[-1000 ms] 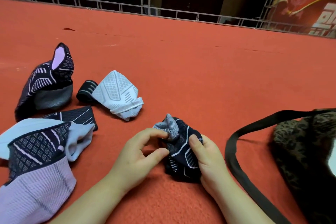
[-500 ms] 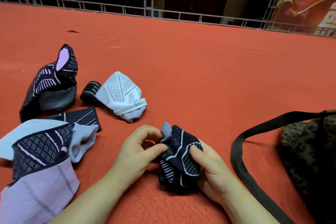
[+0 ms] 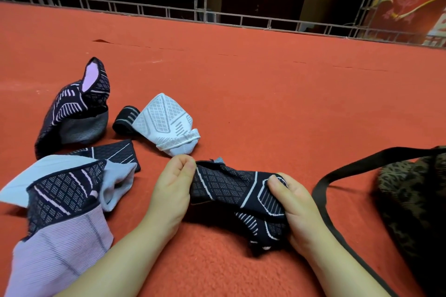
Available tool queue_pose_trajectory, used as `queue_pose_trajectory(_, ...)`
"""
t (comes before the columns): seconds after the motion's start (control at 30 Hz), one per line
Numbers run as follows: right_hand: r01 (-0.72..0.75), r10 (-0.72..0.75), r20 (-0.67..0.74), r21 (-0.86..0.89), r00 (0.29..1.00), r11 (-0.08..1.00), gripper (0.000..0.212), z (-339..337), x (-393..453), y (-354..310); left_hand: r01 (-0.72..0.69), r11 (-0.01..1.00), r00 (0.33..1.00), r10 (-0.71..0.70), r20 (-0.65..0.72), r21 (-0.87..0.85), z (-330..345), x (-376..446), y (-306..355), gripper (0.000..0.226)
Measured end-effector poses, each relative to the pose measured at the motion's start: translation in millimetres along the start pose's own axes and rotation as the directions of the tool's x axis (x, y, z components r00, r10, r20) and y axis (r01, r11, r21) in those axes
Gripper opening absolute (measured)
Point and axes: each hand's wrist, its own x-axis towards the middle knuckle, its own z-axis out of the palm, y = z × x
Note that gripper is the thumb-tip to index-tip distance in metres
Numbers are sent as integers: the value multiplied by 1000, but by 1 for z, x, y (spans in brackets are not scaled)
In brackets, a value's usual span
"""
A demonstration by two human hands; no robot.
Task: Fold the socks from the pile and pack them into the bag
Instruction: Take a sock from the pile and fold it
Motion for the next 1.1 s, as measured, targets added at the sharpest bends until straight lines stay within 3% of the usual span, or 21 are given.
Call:
queue_pose_trajectory(0.1, 40, -36, 27, -149, 999, 988, 39, -4, -2, -5, -13, 1000, 999, 13, 31, 19, -3, 1, 6, 25)
queue_pose_trajectory(0.17, 63, -40, 114, -209, 993, 976, 34, -4, -5, -7, -6, 997, 978, -10, 207, 75, -9, 1, 8, 28)
queue_pose_trajectory(0.27, 59, -18, 238, -165, 971, 985, 34, -3, -8, -7, 9, 972, 883, -117, 454, 233, -11, -3, 7, 37)
queue_pose_trajectory(0.37, 59, -11, 273, -168, 962, 984, 35, -2, -9, -8, -59, 927, 903, -109, 415, 372, -8, -6, 3, 29)
queue_pose_trajectory(0.5, 63, -18, 199, -223, 980, 973, 20, -1, -8, -7, -85, 912, 960, -33, 277, 402, -13, -1, 0, 30)
queue_pose_trajectory(0.57, 66, -33, 139, -242, 990, 968, 18, -3, -5, -6, -39, 947, 989, -10, 151, 319, -9, -1, 2, 29)
queue_pose_trajectory(0.63, 56, -27, 112, -264, 993, 963, 22, -5, -2, -5, 17, 994, 1000, -18, 13, 110, -5, 0, 5, 30)
queue_pose_trajectory(0.73, 12, 24, 128, -269, 991, 963, 22, -6, 1, -3, 126, 940, 991, -134, -5, -316, -6, 6, 9, 41)
queue_pose_trajectory(0.8, -3, 53, 171, -280, 984, 960, 28, -7, 1, -2, 158, 900, 985, -174, -3, -407, -4, 8, 10, 39)
queue_pose_trajectory(0.93, -6, 77, 263, -262, 962, 965, 76, -8, 0, -1, 168, 962, 986, -165, 36, -213, 2, 2, 5, 38)
queue_pose_trajectory(1.03, -7, 66, 233, -245, 970, 969, 77, -6, -1, -3, 77, 996, 973, -85, 216, 42, -6, -2, 0, 52)
queue_pose_trajectory(1.1, -14, 62, 207, -223, 976, 975, 87, -6, 1, -1, 20, 984, 950, -74, 303, 177, -5, -4, 1, 39)
